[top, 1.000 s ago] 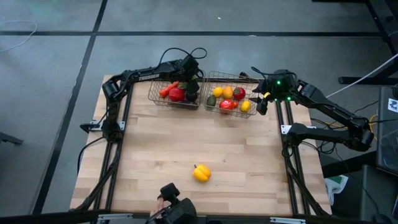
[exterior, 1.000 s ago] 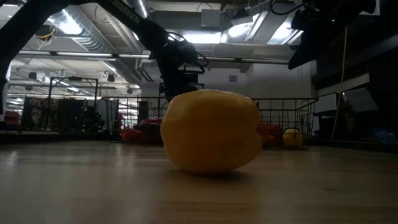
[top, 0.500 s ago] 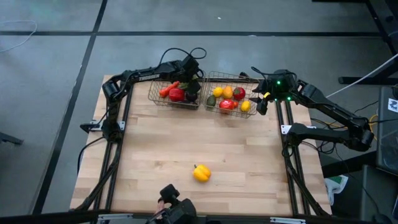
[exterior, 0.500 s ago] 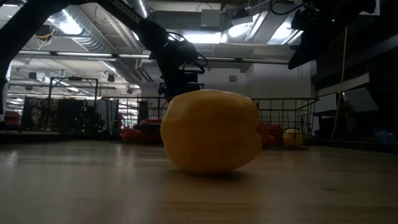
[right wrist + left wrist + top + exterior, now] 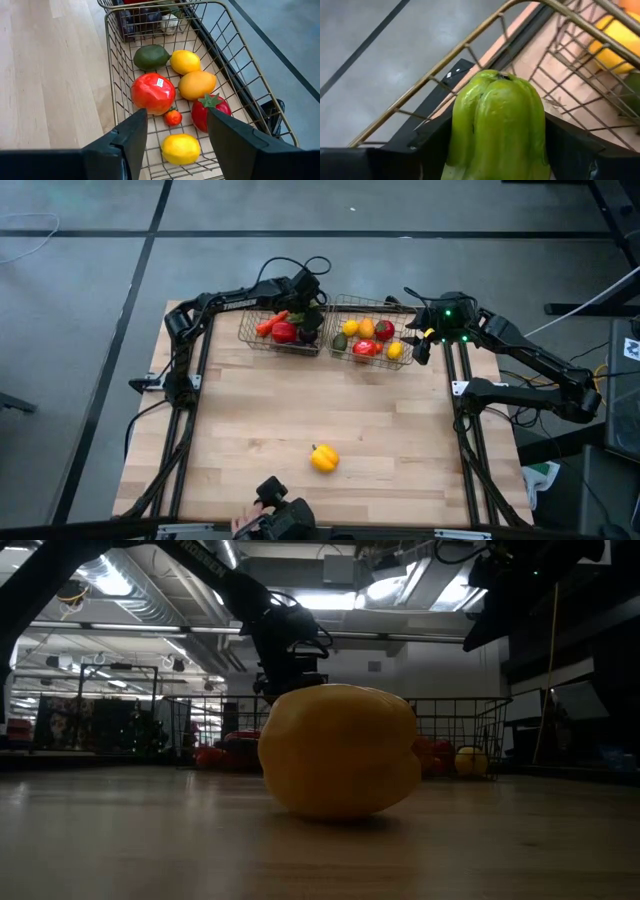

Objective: Sort produce into baskets
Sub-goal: Put the green chayote into the left golden wire basket, then put the yellow bell pepper into the left golden wire basket

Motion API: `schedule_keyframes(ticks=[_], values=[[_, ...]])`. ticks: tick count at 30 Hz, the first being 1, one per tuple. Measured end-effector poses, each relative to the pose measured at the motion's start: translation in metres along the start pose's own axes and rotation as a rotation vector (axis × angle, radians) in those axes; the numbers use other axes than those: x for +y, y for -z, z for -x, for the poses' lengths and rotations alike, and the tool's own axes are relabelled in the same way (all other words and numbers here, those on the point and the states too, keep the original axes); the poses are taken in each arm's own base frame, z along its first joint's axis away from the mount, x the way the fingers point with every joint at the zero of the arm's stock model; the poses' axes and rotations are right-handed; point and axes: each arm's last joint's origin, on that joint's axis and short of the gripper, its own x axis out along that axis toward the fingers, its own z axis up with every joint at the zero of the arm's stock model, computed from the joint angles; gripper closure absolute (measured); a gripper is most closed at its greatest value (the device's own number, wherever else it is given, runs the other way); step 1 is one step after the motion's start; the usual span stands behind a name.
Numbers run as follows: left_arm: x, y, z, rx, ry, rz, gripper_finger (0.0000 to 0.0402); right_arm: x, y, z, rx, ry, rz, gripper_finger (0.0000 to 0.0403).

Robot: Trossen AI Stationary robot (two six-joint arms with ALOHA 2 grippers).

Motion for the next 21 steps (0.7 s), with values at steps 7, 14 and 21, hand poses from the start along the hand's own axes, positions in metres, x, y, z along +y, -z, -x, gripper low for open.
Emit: schedule_keyframes(ticks=[7, 14, 21], values=[[0.002, 0.0, -0.001, 0.001, 0.03, -0.006, 0.008, 0.0, 0.0, 0.0, 0.0, 0.0, 0.0, 0.0199], [-0.001, 0.0, 0.0, 0.0, 0.034, -0.034, 0.0069, 0.0, 0.0, 0.0, 0.0, 0.0, 0.0, 0.0199], [-0.011, -0.002, 0.008, -0.019, 0.064, -0.134, 0.0068, 0.0, 0.0, 0.0, 0.0, 0.0, 0.0, 0.0199]])
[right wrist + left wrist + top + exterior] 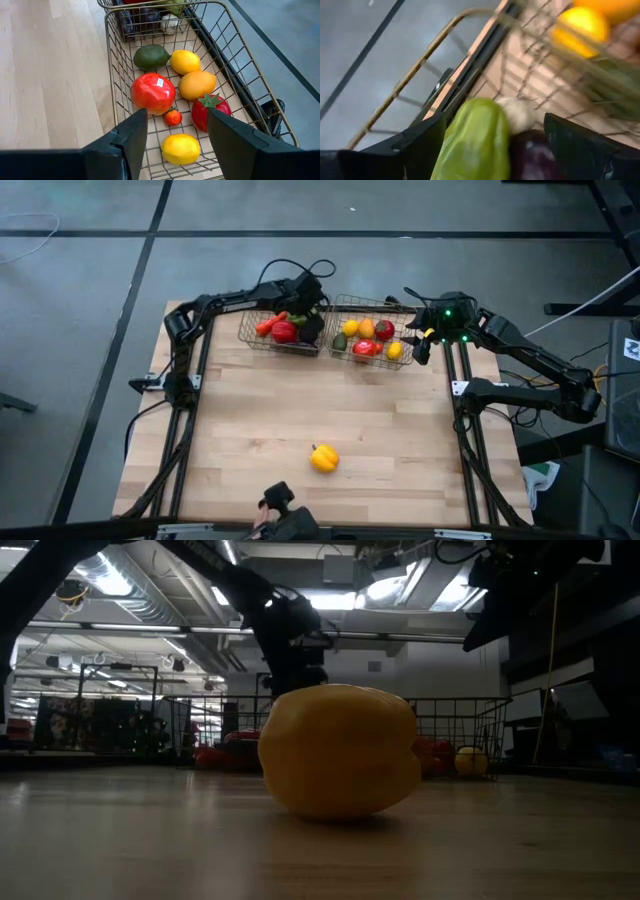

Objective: Sort produce into baskets
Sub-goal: Put the yellow bell pepper into the left golden wire basket

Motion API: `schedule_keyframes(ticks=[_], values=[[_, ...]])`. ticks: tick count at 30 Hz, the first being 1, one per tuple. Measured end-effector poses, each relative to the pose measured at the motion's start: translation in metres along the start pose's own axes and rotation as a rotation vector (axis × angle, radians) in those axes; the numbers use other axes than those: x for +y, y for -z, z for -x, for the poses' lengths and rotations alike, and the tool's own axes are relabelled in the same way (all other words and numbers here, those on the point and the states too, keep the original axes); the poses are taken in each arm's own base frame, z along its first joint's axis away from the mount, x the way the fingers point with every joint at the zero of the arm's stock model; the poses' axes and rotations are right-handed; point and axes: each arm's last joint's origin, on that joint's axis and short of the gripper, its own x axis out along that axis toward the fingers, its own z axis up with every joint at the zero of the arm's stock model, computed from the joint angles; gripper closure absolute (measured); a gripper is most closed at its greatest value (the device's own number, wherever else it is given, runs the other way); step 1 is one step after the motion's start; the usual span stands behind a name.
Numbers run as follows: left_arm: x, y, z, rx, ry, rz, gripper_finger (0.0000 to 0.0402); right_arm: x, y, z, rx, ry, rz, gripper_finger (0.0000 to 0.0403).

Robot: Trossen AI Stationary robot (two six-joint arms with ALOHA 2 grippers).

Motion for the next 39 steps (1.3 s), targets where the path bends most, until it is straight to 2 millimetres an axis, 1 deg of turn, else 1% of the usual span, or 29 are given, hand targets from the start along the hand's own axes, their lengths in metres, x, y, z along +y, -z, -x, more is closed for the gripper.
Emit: schedule_keyframes(ticks=[5, 10, 14, 18, 24, 29, 35, 39], values=[[-0.01, -0.012, 0.028, -0.083, 0.03, -0.072, 0.0068, 0.0, 0.0, 0.0, 0.0, 0.0, 0.0, 0.0199], [-0.029, -0.019, 0.059, -0.159, 0.064, -0.07, 0.0068, 0.0, 0.0, 0.0, 0.0, 0.0, 0.0, 0.0199], [-0.052, -0.021, 0.079, -0.201, 0.117, -0.078, 0.0068, 0.0, 0.0, 0.0, 0.001, 0.0, 0.0, 0.0199], [-0.08, -0.02, 0.095, -0.229, 0.229, -0.106, 0.0068, 0.0, 0.0, 0.0, 0.0, 0.001, 0.0, 0.0199], [-0.126, -0.011, 0.111, -0.219, 0.41, -0.203, 0.0068, 0.0, 0.0, 0.0, 0.001, 0.001, 0.0, 0.0199], [-0.161, 0.004, 0.125, -0.162, 0.521, -0.303, 0.0078, 0.0, 0.0, 0.0, 0.001, 0.001, 0.0, 0.0199], [-0.197, 0.026, 0.142, -0.077, 0.598, -0.416, 0.01, 0.0, 0.0, 0.0, -0.001, 0.001, -0.004, 0.0199], [-0.217, 0.039, 0.151, -0.061, 0.631, -0.47, 0.0107, -0.001, -0.002, 0.0, -0.021, 0.005, -0.067, 0.0199]])
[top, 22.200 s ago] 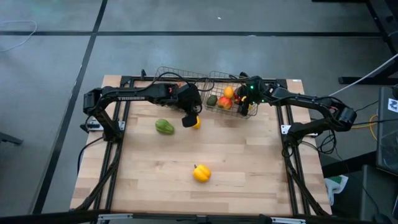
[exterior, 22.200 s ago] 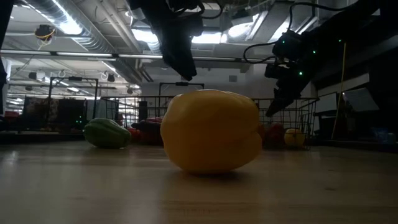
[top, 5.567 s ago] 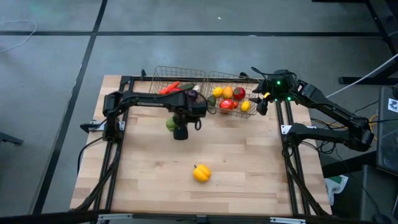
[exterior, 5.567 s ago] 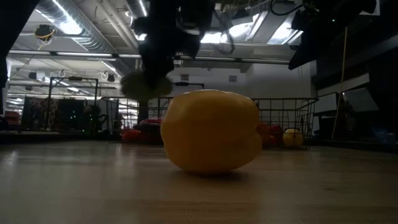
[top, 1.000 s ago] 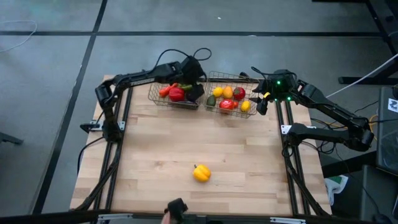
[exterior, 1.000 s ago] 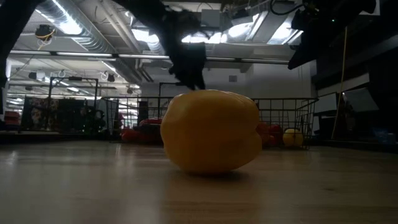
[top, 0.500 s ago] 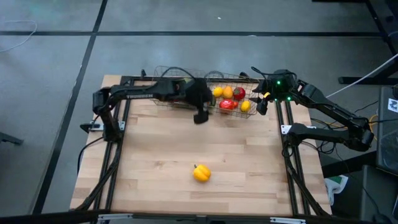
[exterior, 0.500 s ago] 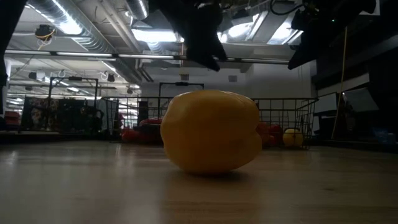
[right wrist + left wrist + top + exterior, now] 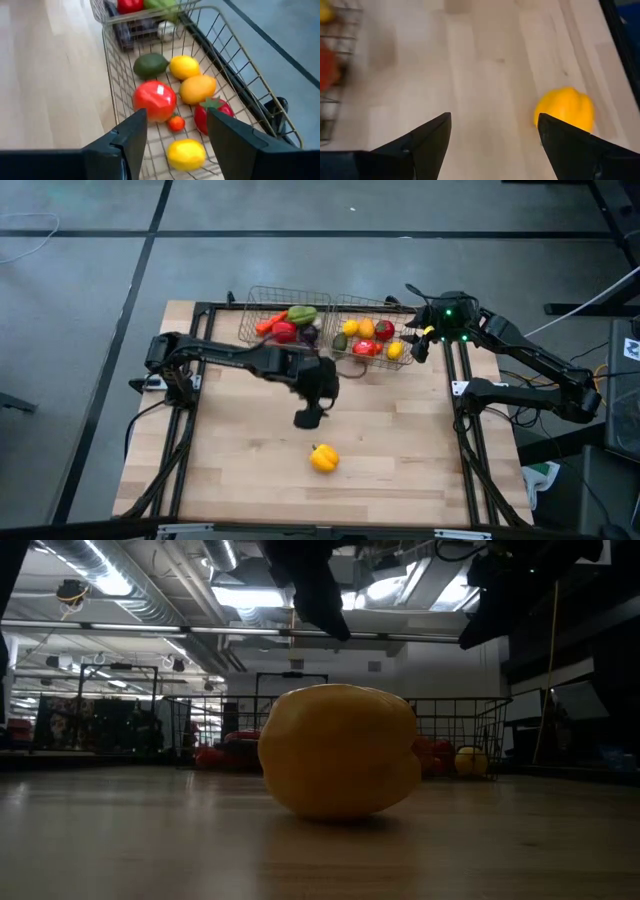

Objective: Sort produce into baskets
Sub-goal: Put the yellow bell pepper into the left golden wire basket

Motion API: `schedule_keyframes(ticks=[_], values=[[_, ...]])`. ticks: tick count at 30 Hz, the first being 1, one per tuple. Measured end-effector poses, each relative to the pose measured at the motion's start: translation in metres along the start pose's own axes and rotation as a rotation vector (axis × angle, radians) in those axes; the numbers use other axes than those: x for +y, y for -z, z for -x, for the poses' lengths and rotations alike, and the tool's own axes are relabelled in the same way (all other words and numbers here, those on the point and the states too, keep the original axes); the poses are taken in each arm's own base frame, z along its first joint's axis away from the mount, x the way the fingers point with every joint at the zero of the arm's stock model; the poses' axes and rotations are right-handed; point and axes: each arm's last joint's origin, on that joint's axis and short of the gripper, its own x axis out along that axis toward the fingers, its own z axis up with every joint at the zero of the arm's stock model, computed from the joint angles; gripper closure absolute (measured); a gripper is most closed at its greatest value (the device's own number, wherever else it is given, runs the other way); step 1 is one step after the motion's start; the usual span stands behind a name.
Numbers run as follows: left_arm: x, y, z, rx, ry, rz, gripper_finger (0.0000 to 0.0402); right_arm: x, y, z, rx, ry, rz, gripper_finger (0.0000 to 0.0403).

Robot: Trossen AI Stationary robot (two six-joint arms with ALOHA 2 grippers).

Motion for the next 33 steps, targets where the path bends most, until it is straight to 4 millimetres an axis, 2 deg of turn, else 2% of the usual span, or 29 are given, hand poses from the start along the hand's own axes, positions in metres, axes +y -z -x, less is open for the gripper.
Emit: schedule_keyframes(ticks=[5, 11, 14, 22, 27, 33], values=[[-0.026, 0.001, -0.006, 0.02, 0.039, -0.052, 0.0107, 0.002, -0.001, 0.0, -0.021, -0.089, -0.122, 0.0199], [-0.05, 0.008, -0.009, 0.094, 0.072, -0.062, 0.0107, 0.013, -0.002, 0.002, -0.013, -0.404, -0.234, 0.0199], [-0.058, 0.011, -0.009, 0.116, 0.083, -0.067, 0.0107, 0.026, -0.001, 0.0, 0.017, -0.491, -0.233, 0.0199], [-0.079, 0.012, -0.011, 0.116, 0.11, -0.091, 0.0107, 0.069, -0.003, 0.0, 0.028, -0.451, -0.09, 0.0199], [-0.091, 0.013, -0.012, 0.107, 0.126, -0.118, 0.0107, 0.083, -0.003, 0.002, -0.003, -0.4, -0.029, 0.0199], [-0.1, 0.006, -0.012, 0.024, 0.145, -0.138, 0.0107, 0.102, -0.001, 0.004, 0.023, -0.466, -0.012, 0.0199]])
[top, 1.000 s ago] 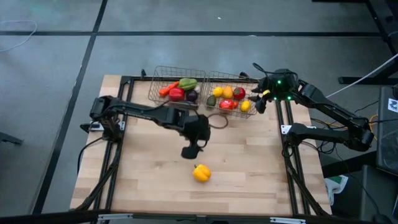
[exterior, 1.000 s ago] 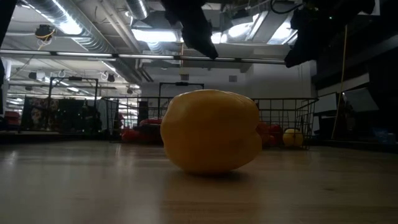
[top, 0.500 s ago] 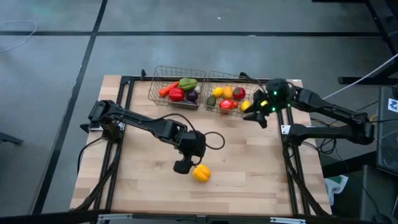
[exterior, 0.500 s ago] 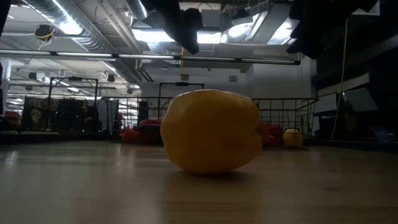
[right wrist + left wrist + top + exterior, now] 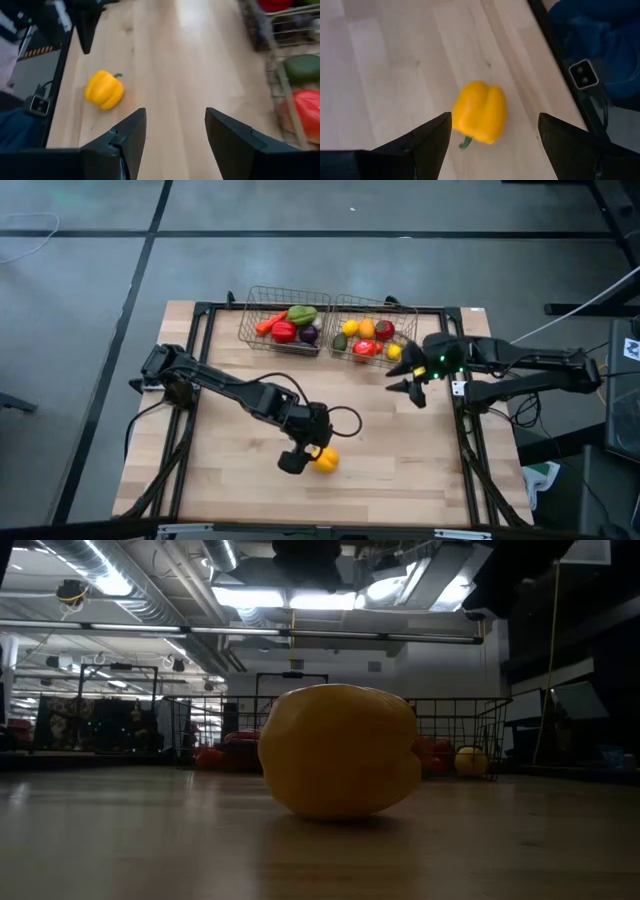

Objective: Sort produce into baskets
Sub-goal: Put the yellow bell pepper into the left golden wire basket

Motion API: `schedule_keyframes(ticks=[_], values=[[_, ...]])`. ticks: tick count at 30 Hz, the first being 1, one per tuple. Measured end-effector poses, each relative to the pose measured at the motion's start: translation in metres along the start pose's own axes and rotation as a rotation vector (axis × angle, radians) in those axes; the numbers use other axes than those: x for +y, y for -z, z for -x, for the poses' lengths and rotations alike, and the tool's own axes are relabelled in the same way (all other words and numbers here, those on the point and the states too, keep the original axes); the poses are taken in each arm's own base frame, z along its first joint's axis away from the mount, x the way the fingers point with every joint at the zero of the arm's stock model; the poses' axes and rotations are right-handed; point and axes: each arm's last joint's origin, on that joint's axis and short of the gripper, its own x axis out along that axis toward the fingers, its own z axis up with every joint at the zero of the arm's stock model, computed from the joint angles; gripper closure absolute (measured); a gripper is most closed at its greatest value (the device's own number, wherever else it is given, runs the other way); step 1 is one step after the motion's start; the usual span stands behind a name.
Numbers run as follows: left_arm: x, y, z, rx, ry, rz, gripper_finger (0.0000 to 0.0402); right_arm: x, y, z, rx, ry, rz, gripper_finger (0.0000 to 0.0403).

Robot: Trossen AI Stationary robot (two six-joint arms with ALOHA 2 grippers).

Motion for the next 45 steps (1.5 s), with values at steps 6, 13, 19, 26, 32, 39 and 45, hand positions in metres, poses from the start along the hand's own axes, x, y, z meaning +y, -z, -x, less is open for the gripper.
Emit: schedule_keyframes(ticks=[6, 13, 19, 26, 32, 39, 45], values=[[-0.002, -0.005, 0.0, -0.047, 0.001, -0.021, 0.0107, 0.03, 0.0, -0.023, -0.004, -0.037, 0.072, 0.0199], [-0.002, -0.004, 0.0, -0.037, 0.001, -0.011, 0.0107, 0.068, 0.0, -0.061, -0.042, -0.142, 0.163, 0.0199], [-0.002, -0.004, 0.0, -0.037, 0.001, -0.011, 0.0107, 0.082, 0.009, -0.091, 0.003, -0.127, 0.199, 0.0199], [-0.002, -0.004, -0.001, -0.041, 0.001, -0.01, 0.0107, 0.081, 0.021, -0.12, 0.091, -0.082, 0.206, 0.0199], [-0.001, -0.003, -0.007, -0.026, 0.0, -0.006, 0.0107, 0.079, 0.029, -0.137, 0.142, -0.065, 0.21, 0.0199], [-0.001, -0.003, -0.007, -0.027, 0.0, -0.005, 0.0107, 0.078, 0.03, -0.143, 0.134, -0.019, 0.217, 0.0199], [-0.001, -0.003, -0.007, -0.028, 0.001, -0.005, 0.0107, 0.079, 0.022, -0.132, 0.068, -0.006, 0.26, 0.0199]])
